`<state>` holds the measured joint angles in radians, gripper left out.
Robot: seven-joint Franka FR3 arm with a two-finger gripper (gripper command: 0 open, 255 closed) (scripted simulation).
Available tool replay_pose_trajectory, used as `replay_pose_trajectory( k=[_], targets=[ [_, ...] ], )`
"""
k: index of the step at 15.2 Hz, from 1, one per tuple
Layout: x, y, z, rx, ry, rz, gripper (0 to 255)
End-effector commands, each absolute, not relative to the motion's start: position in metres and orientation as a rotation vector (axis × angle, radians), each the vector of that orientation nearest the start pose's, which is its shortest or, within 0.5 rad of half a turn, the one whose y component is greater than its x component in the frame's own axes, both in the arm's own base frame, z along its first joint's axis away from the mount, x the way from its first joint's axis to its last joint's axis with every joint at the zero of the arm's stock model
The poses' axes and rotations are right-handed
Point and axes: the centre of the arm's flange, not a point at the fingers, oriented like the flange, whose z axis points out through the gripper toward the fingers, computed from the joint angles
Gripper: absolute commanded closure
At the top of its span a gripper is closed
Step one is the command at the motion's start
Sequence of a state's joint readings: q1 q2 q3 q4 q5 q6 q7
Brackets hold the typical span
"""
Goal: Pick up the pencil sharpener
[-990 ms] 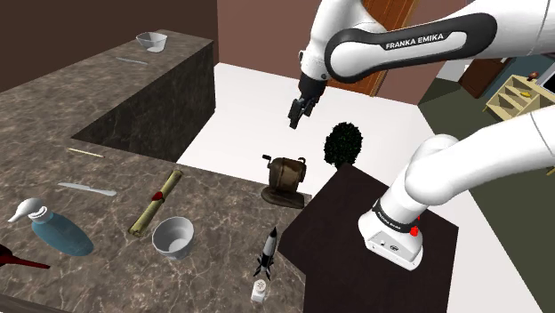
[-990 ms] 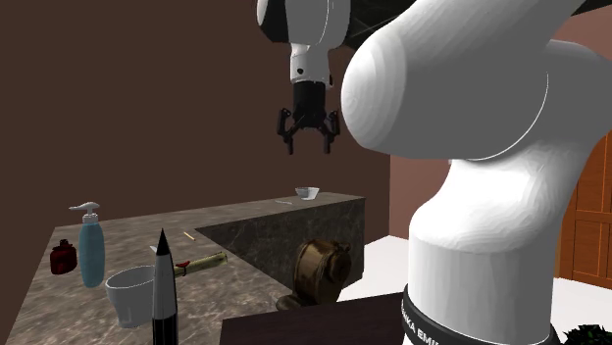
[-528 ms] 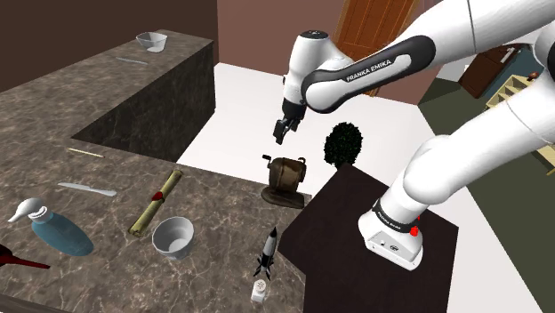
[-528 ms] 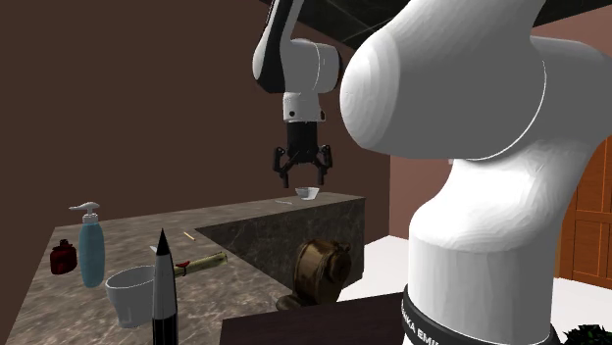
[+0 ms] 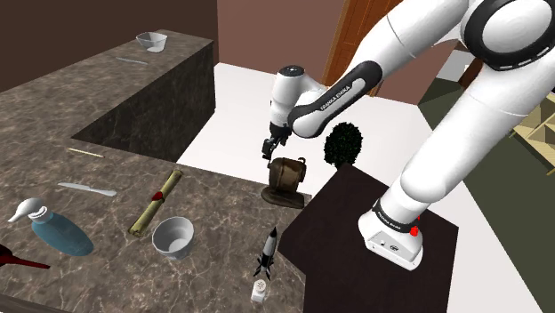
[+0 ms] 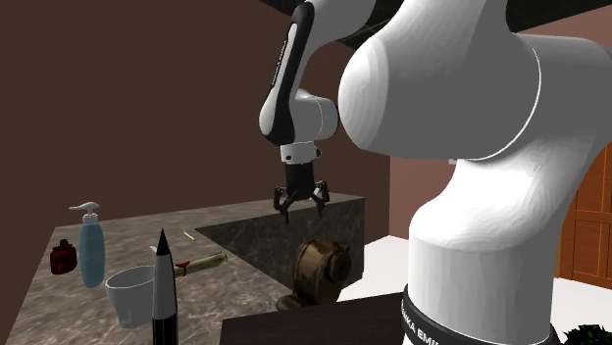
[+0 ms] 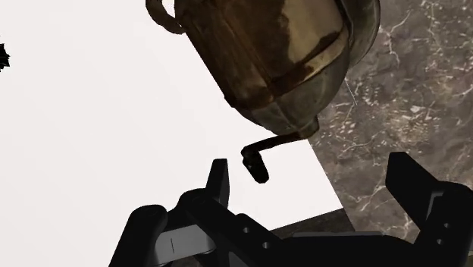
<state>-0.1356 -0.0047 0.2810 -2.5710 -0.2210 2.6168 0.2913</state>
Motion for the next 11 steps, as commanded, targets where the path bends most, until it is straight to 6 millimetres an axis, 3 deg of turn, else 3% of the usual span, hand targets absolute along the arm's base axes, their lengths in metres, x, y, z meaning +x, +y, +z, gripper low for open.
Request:
replay_pose_trajectory(
  k=[1,3,11],
  targets=[
    [0.457,0.072,0.245,-3.252,-0.061,-0.122,0],
    [0.467,0.072,0.221,-3.263,-0.052,-0.122,0],
    [0.467,0.072,0.181,-3.263,-0.052,-0.122,0]
  ],
)
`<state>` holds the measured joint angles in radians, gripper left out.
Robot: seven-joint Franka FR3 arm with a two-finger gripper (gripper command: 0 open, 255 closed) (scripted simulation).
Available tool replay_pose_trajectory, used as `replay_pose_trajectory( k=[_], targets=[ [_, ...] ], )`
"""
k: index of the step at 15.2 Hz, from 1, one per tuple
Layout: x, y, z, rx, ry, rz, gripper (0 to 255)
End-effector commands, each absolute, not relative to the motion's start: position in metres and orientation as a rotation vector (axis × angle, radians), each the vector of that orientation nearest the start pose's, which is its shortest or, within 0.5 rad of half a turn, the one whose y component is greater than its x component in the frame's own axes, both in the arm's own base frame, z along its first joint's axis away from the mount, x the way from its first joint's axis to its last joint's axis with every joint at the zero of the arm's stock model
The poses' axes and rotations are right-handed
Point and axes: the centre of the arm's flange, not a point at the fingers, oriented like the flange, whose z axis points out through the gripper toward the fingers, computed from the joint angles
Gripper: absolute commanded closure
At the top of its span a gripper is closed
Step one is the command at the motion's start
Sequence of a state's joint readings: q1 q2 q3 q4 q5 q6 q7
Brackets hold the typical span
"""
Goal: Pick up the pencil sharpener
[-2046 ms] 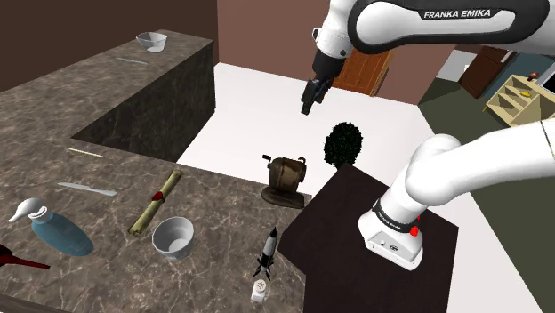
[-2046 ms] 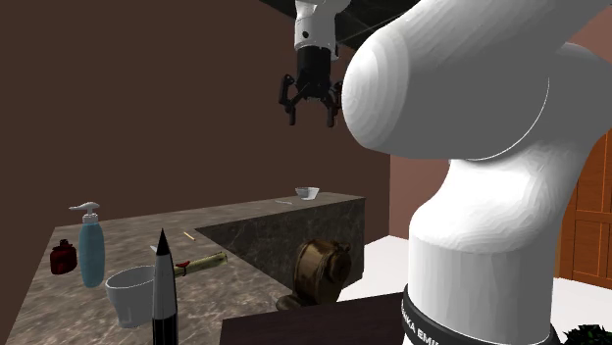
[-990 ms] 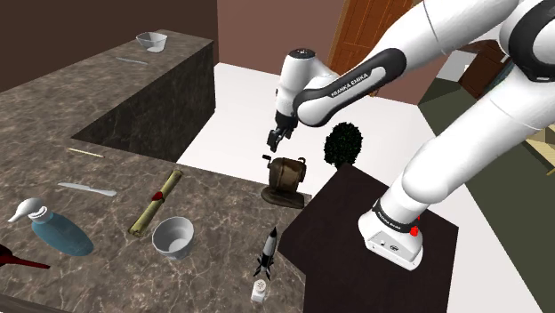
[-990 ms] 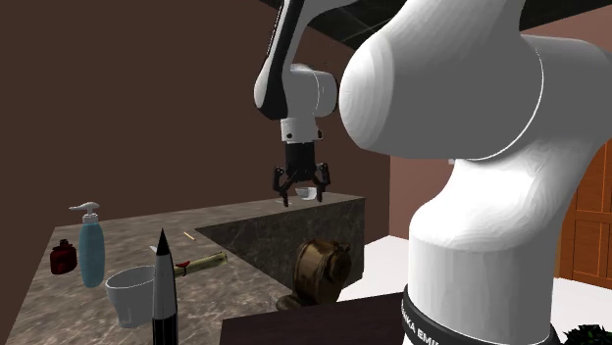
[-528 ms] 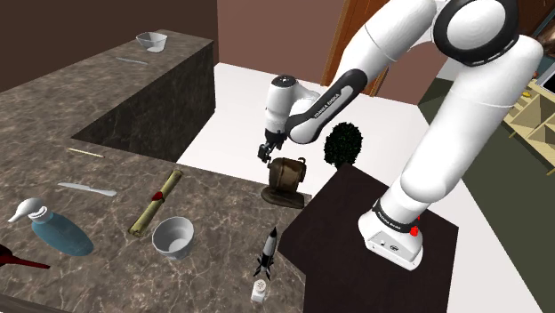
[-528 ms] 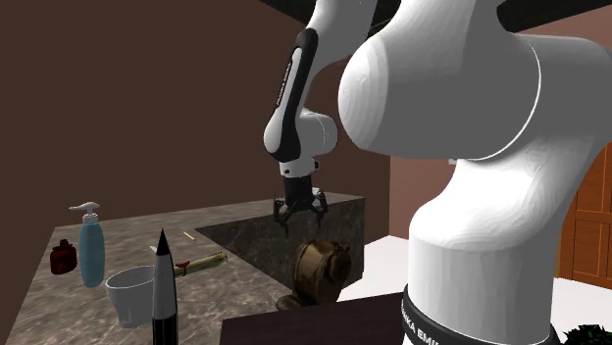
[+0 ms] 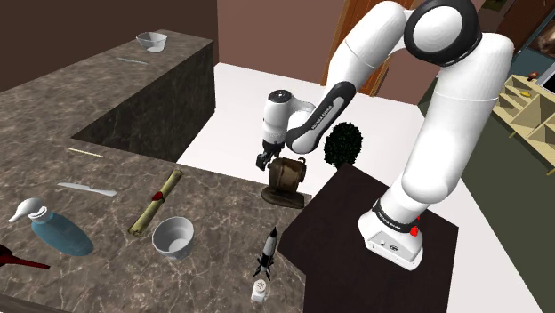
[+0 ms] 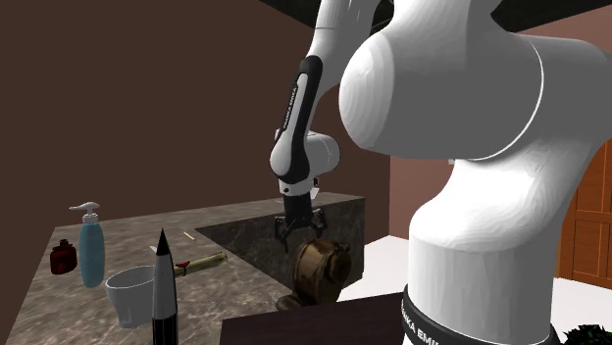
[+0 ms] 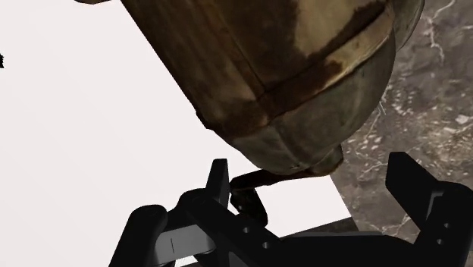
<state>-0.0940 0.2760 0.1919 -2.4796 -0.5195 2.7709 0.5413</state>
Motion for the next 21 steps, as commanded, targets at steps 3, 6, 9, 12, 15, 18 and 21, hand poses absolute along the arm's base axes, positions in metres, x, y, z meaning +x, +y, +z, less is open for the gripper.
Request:
replay_pose_trajectory(
  k=[3,6,9,12,15,18,21],
  targets=[
    [0.467,0.072,0.181,-3.263,-0.052,-0.122,255],
    [0.467,0.072,0.181,-3.263,-0.052,-0.122,255],
    [0.467,0.072,0.181,-3.263,-0.052,-0.122,255],
    [0.467,0.072,0.181,-3.263,-0.052,-0.122,255],
    [0.467,0.072,0.197,-3.263,-0.052,-0.122,255],
    [0.467,0.072,0.213,-3.263,-0.052,-0.122,255],
    [0.467,0.072,0.229,-3.263,-0.052,-0.122,255]
  ],
)
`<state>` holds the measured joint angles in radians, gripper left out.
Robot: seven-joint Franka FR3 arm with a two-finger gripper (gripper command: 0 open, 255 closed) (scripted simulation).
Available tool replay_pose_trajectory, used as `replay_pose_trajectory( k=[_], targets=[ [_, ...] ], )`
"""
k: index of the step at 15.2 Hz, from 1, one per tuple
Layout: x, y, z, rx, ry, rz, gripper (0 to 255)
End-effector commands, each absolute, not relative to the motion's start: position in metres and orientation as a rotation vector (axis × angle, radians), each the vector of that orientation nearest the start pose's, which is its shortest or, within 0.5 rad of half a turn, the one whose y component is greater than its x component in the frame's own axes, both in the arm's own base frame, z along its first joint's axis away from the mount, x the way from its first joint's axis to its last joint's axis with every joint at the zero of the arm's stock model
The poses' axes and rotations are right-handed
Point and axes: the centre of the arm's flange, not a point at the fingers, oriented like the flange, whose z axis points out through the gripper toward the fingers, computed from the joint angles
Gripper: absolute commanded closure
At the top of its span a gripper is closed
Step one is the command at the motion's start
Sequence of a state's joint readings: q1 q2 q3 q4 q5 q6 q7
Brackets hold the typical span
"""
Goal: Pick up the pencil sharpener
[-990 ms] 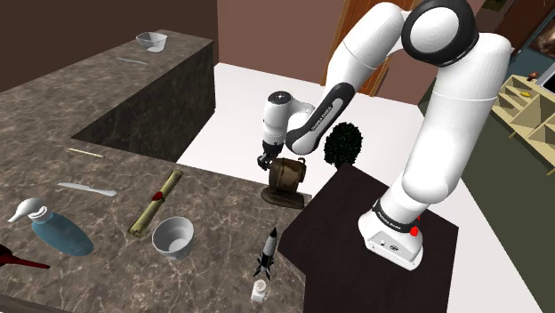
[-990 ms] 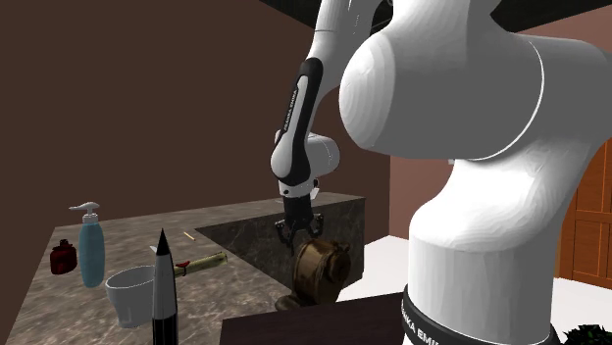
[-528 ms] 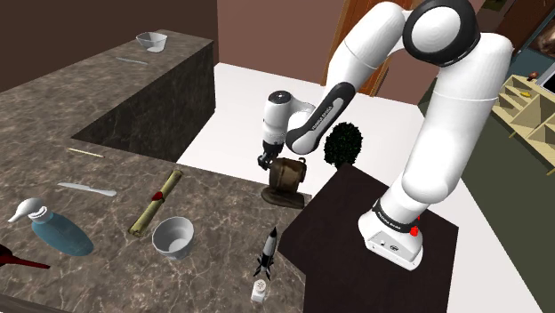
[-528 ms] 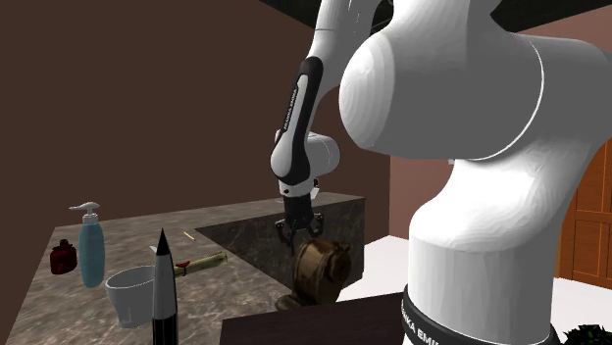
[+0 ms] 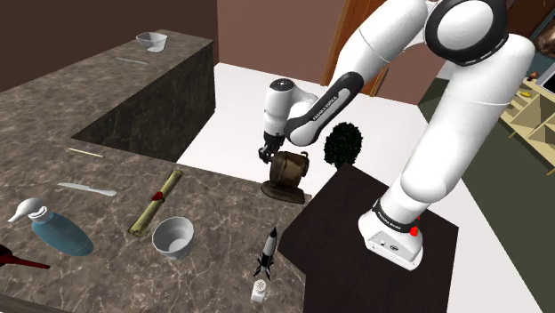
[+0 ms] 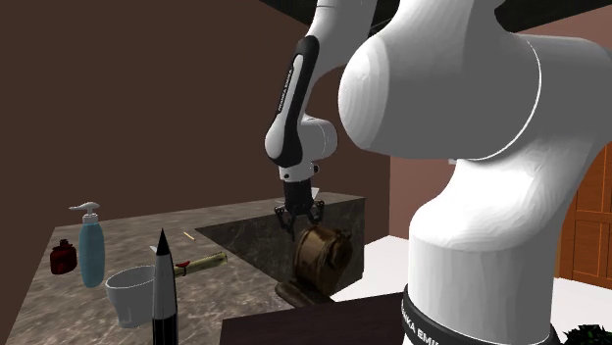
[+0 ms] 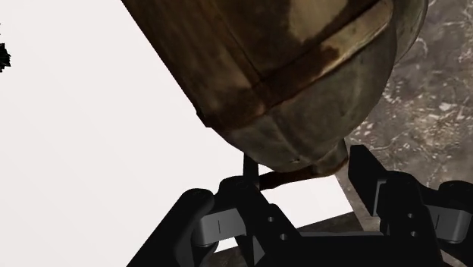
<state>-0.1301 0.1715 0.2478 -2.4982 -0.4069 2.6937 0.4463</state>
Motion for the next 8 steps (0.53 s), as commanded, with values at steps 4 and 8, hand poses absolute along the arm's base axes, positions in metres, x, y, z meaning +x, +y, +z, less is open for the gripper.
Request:
replay_pose_trajectory(
  k=[4,8],
  targets=[
    [0.467,0.072,0.25,-3.263,-0.052,-0.122,255],
    [0.467,0.072,0.261,-3.263,-0.052,-0.122,255]
  ],
)
